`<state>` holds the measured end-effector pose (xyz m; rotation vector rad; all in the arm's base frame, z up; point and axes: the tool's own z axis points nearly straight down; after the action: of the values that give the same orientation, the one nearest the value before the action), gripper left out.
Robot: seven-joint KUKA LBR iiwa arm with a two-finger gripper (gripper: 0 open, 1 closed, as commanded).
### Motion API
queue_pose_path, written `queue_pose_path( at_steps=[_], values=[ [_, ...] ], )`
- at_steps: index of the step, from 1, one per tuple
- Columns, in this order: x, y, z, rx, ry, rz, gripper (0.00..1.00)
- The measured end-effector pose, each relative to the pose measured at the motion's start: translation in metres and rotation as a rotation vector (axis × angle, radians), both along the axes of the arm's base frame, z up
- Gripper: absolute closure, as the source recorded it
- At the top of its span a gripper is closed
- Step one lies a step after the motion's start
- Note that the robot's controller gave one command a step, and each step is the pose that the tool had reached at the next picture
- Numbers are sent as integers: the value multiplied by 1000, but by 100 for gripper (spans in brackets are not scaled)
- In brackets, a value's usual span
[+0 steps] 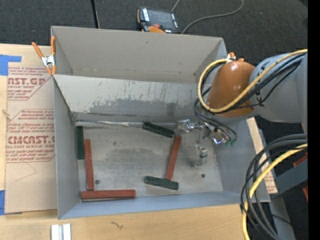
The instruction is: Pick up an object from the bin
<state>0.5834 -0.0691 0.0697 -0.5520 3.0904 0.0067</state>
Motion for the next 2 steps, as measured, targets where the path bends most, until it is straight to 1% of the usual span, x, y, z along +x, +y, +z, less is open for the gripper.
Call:
queue_pose_path(
  at_steps=[1,2],
  values=[
    [-16,53,0,0,2,-40,0],
    [11,86,2,-2,-2,-111,0]
  ],
)
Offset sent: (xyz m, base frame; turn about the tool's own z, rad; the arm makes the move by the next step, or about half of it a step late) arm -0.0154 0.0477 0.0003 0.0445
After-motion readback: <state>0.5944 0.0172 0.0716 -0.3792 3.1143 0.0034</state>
